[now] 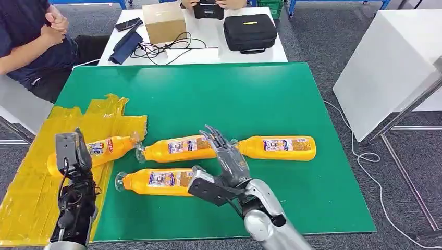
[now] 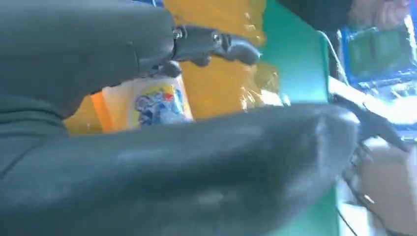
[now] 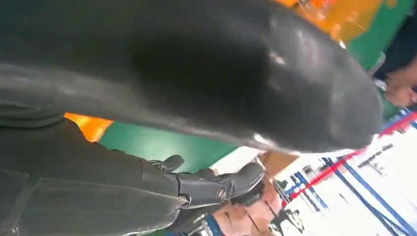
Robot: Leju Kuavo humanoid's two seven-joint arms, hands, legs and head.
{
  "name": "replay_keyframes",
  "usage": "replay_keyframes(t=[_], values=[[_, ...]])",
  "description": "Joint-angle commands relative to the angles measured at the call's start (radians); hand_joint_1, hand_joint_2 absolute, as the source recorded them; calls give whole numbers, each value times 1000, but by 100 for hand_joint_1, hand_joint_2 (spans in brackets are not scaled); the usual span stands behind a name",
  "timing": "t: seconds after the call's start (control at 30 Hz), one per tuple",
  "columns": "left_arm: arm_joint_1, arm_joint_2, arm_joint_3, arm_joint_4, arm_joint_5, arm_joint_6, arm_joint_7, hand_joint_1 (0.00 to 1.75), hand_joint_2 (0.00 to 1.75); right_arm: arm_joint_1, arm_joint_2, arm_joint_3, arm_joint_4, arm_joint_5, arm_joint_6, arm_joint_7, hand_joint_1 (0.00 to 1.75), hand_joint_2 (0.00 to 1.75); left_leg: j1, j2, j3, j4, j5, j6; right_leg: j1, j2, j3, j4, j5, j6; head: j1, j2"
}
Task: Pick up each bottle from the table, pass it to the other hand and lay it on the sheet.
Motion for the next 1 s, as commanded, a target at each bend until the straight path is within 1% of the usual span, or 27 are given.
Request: replay_keyframes(t=[0.03, 0.1, 0.13, 0.17, 0.23, 0.3, 0.33, 0.37, 0.43, 0.53, 0.6, 0.63, 0.7, 0.77, 0.8, 0.83, 0.87, 1.0], values=[[70, -37, 19, -194, 122, -35, -11, 0, 0, -89, 34, 46, 209, -3, 10, 24, 0, 175, 1, 2, 2, 0, -1, -2, 1, 0, 1, -1, 0, 1, 0, 0], [122, -39, -10, -287, 155, -42, -3, 0, 0, -117, 55, 42, 274, -24, 10, 20, 0, 175, 2, 3, 4, 0, -3, -3, 2, 0, 4, -1, -2, 2, 0, 0], [140, -36, -26, -317, 173, -44, -4, 0, 0, -131, 58, 49, 304, -25, 6, 17, 0, 0, 1, 3, 3, 0, -2, -3, 1, 1, 3, 0, -1, 2, 0, 0], [158, -36, -49, -348, 182, -47, -2, 0, 0, -143, 64, 52, 336, -33, 0, 12, 0, 0, 2, 5, 4, 0, -3, -3, 2, 2, 3, 0, -1, 2, 0, 0], [178, -22, -94, -383, 224, -42, 9, 0, 0, -160, 75, 71, 393, -38, -12, -6, 0, 0, 1, 5, 3, 0, -2, -3, 1, 2, 2, -1, -1, 2, 0, 0], [186, -24, -114, -402, 262, -29, -7, 0, 0, -168, 86, 95, 428, -35, -14, 5, 0, 0, 1, 3, 3, 0, -2, -3, 1, 0, 2, -1, -1, 1, 0, 0], [184, -25, -120, -408, 270, -23, -11, 0, 0, -173, 96, 99, 449, -42, -8, 15, 0, 175, 1, 1, 1, 0, -1, -2, 1, -1, 1, -1, -1, 1, 1, 0], [183, -25, -123, -411, 274, -22, -15, 0, 0, -177, 100, 103, 458, -42, -7, 19, 0, 175, 1, 0, 2, 0, -1, -3, 1, -2, 2, -1, -1, 1, 1, 0], [171, -8, -167, -397, 268, -27, -13, 0, 0, -189, 138, 99, 528, -54, -26, 34, 0, 175, 1, 0, 3, 0, -2, -3, 1, -2, 3, -1, -1, 1, 0, 0], [158, -13, -210, -381, 250, -9, -32, 0, 0, -205, 176, 111, 584, -45, -40, 41, 0, 175, 1, -1, 2, -1, -1, -3, 1, -3, 2, -1, -1, 1, 0, 0], [147, -11, -236, -379, 243, -2, -32, 0, 0, -225, 204, 124, 625, -43, -38, 48, 0, 175, 2, -1, 5, 0, -2, -5, 2, -4, 5, 0, -2, 1, 0, 0], [140, -13, -245, -378, 244, 1, -29, 0, 0, -233, 215, 129, 638, -43, -42, 51, 0, 175, 1, -1, 1, -1, -1, -2, 1, -3, 1, 0, -1, 1, 0, 0], [122, -13, -267, -369, 236, 8, -25, 0, 0, -242, 236, 141, 662, -47, -38, 54, 0, 175, 1, -1, 1, 0, -1, -2, 1, -3, 1, 0, -1, 1, 0, 0], [112, -16, -277, -366, 236, 10, -24, 0, 0, -237, 237, 157, 662, -45, -38, 56, 0, 175, 1, -1, 2, 0, -1, -3, 1, -4, 1, 0, -2, 1, 0, 0], [101, -10, -285, -354, 238, 13, -23, 0, 0, -239, 237, 186, 660, -38, -38, 70, 0, 175, 1, -1, 1, 0, 0, -2, 1, -4, 1, 0, -1, 1, 0, 0], [98, -9, -285, -355, 238, 13, -23, 0, 0, -236, 237, 190, 659, -37, -40, 70, 0, 175, 2, -2, 3, 0, -1, -3, 2, -5, 3, -1, -2, 1, 0, 0], [98, -9, -285, -355, 238, 13, -23, 0, 0, -236, 237, 190, 659, -37, -40, 70, 0, 175, 1, -2, 1, 0, 0, -2, 1, -5, 1, -1, -1, 1, 0, 0], [99, 8, -320, -358, 269, 21, -35, 0, 0, -245, 237, 246, 678, -17, -70, 118, 0, 175, 2, -1, 3, 0, -1, -3, 2, -4, 3, -1, -2, 1, 0, 0]])
